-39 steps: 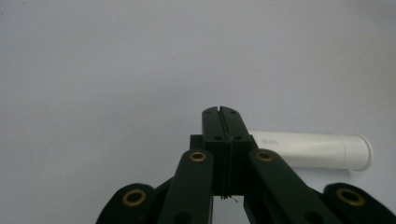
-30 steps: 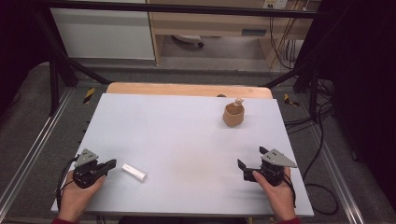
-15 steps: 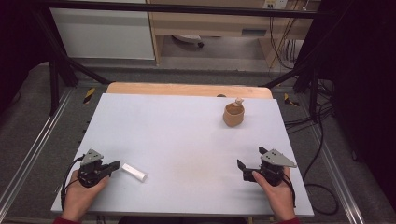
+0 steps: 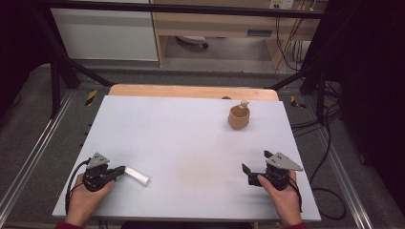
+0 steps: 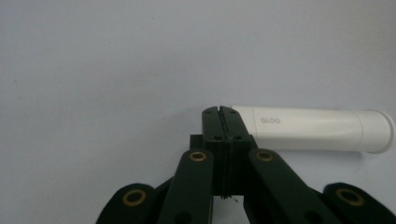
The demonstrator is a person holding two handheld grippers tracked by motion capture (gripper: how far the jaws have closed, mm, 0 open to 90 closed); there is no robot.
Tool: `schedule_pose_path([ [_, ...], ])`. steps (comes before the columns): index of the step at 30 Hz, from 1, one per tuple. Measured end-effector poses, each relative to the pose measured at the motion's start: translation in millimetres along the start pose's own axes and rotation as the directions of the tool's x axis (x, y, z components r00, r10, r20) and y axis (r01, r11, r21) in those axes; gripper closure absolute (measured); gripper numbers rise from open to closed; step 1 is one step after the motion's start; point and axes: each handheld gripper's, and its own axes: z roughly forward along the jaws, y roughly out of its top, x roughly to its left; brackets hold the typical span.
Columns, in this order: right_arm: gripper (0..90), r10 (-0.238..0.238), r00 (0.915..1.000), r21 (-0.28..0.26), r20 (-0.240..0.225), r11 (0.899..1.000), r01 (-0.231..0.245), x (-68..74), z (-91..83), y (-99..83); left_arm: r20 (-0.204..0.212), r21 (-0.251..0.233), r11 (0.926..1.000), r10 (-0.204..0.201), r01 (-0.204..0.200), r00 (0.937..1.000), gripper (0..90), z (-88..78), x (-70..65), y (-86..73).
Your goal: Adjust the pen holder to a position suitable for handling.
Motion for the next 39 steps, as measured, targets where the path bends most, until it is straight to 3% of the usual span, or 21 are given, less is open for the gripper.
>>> schedule_pose_path([
  [8,3.8,0.002,1.0000,0.001,-0.001,1.000,-0.002,-0.1,0.0,0.0,0.009,0.003,1.0000,0.004,-0.004,0.9999,90.0,1.0,-2.8,0.5],
  [25,3.8,-0.001,1.0000,0.007,-0.010,1.000,0.001,1.1,0.6,0.0,0.063,0.020,0.9965,0.079,-0.081,0.9948,90.0,9.9,-21.5,5.1],
  [39,3.8,-0.004,0.9999,0.009,-0.012,1.000,0.004,1.5,0.9,0.0,0.056,0.002,0.9978,0.066,-0.066,0.9963,90.0,7.5,-19.8,5.2],
])
